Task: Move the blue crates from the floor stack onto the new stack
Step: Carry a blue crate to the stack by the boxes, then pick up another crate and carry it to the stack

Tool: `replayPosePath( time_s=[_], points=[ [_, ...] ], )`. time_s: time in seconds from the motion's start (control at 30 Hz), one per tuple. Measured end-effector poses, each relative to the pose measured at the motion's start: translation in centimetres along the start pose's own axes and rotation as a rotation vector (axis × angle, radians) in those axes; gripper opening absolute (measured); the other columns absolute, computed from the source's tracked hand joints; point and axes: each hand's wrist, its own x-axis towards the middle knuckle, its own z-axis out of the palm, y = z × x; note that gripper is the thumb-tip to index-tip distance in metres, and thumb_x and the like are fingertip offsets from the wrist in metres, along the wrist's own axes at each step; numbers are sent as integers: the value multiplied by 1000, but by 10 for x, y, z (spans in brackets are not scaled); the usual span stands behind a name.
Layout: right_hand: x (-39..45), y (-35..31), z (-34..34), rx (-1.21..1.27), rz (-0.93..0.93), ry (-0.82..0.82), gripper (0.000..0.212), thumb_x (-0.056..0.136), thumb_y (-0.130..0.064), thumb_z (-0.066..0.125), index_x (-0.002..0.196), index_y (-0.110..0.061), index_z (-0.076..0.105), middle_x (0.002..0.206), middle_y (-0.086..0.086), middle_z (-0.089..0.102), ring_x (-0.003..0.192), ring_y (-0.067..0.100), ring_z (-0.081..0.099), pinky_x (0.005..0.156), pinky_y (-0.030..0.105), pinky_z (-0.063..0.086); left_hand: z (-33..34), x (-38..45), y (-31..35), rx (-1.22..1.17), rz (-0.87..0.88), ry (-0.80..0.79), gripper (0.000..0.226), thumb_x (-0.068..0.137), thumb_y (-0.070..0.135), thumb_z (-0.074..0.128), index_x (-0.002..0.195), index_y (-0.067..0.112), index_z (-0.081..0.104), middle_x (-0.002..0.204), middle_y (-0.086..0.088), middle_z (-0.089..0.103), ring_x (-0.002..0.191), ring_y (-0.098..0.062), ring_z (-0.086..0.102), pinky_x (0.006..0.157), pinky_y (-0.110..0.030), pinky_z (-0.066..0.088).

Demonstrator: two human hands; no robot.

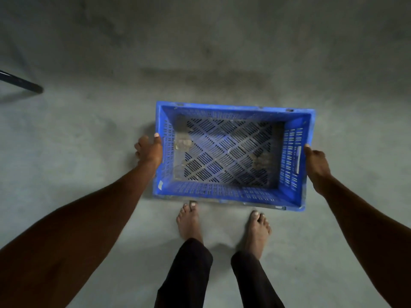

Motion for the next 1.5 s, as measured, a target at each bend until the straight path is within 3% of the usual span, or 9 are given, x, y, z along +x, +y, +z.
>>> replayPosePath(
  time_s=[0.13, 0.2, 0.33, 0.57, 0.77, 0.9, 1.03, 1.27, 1.5],
  points=[
    [-63, -51, -33, -73, -166, 3, 71, 99, -51, 48, 155, -11, 29, 157, 16, 38, 142, 32, 39, 115, 41, 31, -53, -64, 36, -95, 70, 27, 54, 102, 43, 48, 149, 17, 41, 153, -18, 38, 137, -40, 41, 112, -43, 35],
    [-114, -80, -59, -204, -368, 23, 70, 99, -41, 55, 156, -11, 29, 158, 18, 35, 145, 33, 34, 119, 43, 26, -97, -112, 47, -15, 289, 46, 52, 100, 40, 53, 147, 19, 47, 154, -14, 38, 139, -36, 39, 114, -43, 31],
    [-256, -143, -105, -612, -692, 209, 69, 94, -33, 61, 155, -15, 34, 160, 16, 32, 148, 40, 24, 118, 53, 18, -198, -223, 62, 428, 732, 232, 56, 92, 44, 57, 144, 22, 50, 159, -11, 36, 144, -34, 35, 117, -50, 25],
    [-515, -236, -148, -508, -825, 121, 69, 98, -36, 55, 158, -20, 26, 166, 10, 18, 154, 34, 10, 121, 49, 11, -348, -404, 69, 357, 685, 314, 60, 93, 47, 51, 149, 25, 45, 164, -10, 28, 147, -35, 30, 118, -54, 25],
    [-656, -229, -182, -366, -986, 50, 71, 97, -32, 59, 158, -20, 26, 166, 10, 18, 154, 31, 8, 121, 50, 11, -447, -506, 44, 296, 603, 503, 64, 97, 52, 45, 155, 28, 34, 168, -9, 18, 153, -33, 19, 120, -54, 23],
    [-711, -207, -189, -499, -1207, -82, 70, 98, -50, 50, 158, -32, 20, 168, 7, 9, 155, 30, 0, 122, 55, 3, -482, -559, -6, 296, 490, 661, 70, 100, 59, 37, 161, 32, 16, 170, -5, 4, 157, -29, 3, 123, -55, 13],
    [-748, -189, -186, -757, -1510, -122, 72, 92, -74, 29, 155, -50, 3, 168, -1, -15, 152, 26, -21, 119, 58, -12, -491, -615, -82, 252, 295, 815, 75, 98, 65, 36, 161, 32, 14, 170, -5, 2, 157, -30, 1, 122, -58, 6],
    [-850, -132, -125, -938, -1854, -395, 75, 92, -68, 43, 157, -45, 14, 169, 0, -7, 153, 29, -16, 120, 58, -7, -504, -722, -240, -30, -185, 1015, 74, 96, 62, 41, 161, 32, 18, 170, -5, 4, 157, -29, -1, 122, -61, 8],
    [-1001, 13, -26, -1052, -2127, -780, 73, 94, -66, 40, 158, -41, 15, 169, 3, -3, 154, 31, -9, 121, 59, 0, -510, -832, -435, -301, -674, 1164, 74, 96, 63, 37, 161, 36, 12, 170, 1, -9, 156, -23, -13, 123, -60, 2]
  ],
)
